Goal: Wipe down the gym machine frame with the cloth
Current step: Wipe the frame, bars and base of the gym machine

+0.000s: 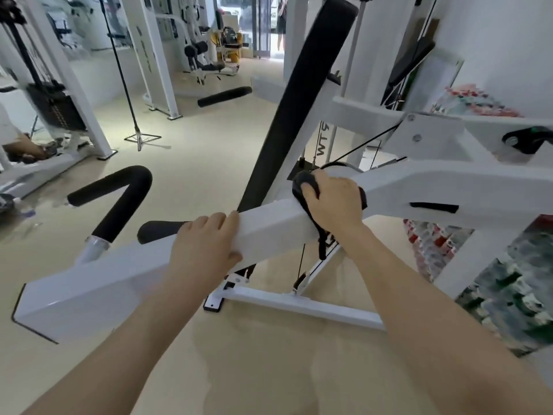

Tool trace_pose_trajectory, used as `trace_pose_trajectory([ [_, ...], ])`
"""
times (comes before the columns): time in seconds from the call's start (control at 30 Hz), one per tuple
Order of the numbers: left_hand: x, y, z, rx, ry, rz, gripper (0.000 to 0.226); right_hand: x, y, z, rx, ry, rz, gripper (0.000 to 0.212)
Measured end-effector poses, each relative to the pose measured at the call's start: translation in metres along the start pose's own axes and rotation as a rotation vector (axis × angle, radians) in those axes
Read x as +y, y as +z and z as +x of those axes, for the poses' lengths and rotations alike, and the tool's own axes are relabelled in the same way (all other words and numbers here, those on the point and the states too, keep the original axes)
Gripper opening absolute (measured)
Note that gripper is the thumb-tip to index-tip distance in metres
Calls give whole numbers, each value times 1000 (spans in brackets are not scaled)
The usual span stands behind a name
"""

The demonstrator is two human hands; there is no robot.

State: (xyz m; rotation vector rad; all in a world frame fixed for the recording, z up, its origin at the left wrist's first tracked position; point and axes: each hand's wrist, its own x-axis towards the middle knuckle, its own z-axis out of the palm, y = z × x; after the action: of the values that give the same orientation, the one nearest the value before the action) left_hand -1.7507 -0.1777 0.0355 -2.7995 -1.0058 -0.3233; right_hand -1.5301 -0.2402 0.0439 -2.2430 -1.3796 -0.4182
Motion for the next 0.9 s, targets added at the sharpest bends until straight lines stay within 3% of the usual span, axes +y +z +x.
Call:
trace_pose_trajectory([
  [0.1,-12,9,0,51,48,-80,71,-49,14,-19,-3,-227,35,35],
  [0.17,-14,4,0,49,68,-137,64,-56,13,-20,-43,-328,51,34],
  [0.37,-43,5,-20,109,71,-264,46,-52,8,-6,-33,8,-94,33],
  [0.53,-73,9,-42,77,89,-282,45,-140,32,-47,-15,-285,2,43],
  [0.63,-86,9,-57,72,70,-267,53,-131,29,-38,-72,-394,31,48],
  [0.77,-98,8,-72,55,150,-193,69,-78,26,-24,101,-145,65,46],
  [0.9,-117,2,-74,52,288,-217,63,-99,44,-44,305,228,186,36],
])
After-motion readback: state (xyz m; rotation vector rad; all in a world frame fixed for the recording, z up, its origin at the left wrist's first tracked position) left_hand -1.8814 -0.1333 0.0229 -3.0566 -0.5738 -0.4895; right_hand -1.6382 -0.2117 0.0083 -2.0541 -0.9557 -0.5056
